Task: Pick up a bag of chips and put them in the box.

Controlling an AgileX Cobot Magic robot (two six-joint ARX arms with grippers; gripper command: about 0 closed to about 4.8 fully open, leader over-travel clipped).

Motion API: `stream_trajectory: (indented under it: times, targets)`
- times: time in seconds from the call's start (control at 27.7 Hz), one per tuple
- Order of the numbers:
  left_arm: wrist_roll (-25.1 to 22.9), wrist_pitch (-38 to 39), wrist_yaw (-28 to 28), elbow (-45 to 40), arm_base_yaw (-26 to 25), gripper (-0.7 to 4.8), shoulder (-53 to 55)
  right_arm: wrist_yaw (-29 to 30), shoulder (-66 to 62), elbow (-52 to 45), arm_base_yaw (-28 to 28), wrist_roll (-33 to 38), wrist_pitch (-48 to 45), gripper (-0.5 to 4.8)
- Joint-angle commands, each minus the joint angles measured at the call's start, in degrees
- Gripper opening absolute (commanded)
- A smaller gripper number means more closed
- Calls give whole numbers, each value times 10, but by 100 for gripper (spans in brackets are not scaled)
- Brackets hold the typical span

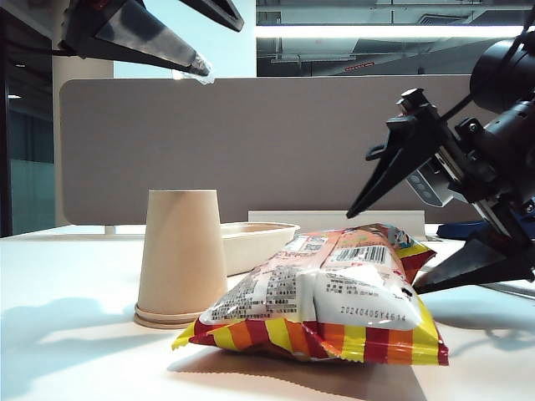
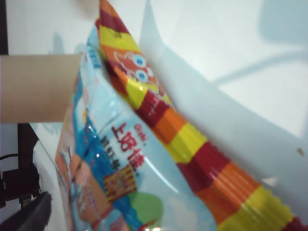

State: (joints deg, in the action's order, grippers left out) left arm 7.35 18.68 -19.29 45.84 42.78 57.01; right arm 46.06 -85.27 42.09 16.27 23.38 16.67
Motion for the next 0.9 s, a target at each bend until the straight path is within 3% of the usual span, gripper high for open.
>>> stream_trajectory:
  times: [0.04,0.9]
  targets:
    - [-6,-12,-2,3,0,257,-2,5,-7,1,5,7,-24,479]
    - [-29,-16,0,3,0,257,-2,-16,-57,1,14,6,-101,479]
